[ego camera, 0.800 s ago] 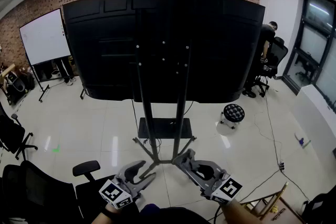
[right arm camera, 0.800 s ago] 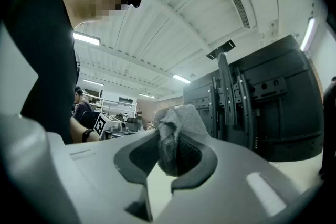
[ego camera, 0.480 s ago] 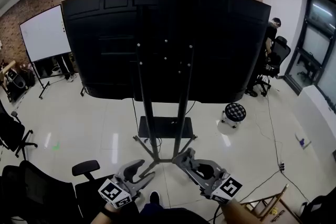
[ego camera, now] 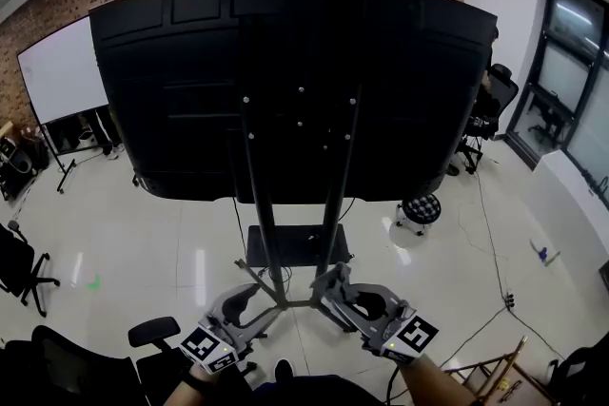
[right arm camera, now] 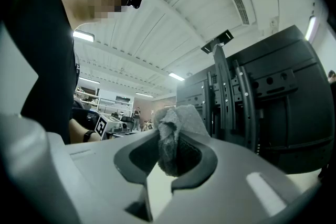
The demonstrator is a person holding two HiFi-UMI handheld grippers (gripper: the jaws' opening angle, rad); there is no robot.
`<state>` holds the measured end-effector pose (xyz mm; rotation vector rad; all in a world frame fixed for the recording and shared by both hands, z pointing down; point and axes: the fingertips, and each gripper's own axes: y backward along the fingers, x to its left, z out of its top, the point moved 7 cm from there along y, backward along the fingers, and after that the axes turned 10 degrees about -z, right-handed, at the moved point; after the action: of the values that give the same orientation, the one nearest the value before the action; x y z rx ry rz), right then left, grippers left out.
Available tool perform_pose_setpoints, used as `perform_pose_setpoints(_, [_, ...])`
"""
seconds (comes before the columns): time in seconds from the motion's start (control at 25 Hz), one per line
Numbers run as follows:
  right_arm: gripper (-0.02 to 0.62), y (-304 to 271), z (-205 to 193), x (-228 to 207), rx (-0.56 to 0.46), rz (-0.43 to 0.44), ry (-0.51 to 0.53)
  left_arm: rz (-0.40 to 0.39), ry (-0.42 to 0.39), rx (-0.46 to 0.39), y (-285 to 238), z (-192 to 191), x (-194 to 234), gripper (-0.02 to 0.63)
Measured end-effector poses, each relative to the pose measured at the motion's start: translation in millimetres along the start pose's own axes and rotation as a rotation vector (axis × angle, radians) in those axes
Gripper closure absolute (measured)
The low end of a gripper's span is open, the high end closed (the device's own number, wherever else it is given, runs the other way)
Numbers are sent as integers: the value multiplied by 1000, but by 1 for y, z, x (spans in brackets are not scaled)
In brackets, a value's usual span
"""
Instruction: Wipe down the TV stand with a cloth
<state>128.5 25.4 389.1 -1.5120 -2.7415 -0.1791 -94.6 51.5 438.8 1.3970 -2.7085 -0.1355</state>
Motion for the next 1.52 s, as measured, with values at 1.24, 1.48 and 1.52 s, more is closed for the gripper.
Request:
perform_pose_setpoints(1.24, [545, -148, 97, -105, -119, -19, 280, -136, -180, -65, -60, 94, 151, 344])
perform_pose_setpoints(1.48, [545, -167, 151, -121, -142, -3, 431, -147, -279, -101, -77, 150, 162, 344])
perform_pose_setpoints(1.52, [545, -170, 160, -124, -144, -6, 459, -150, -300, -108, -80, 160, 163, 344])
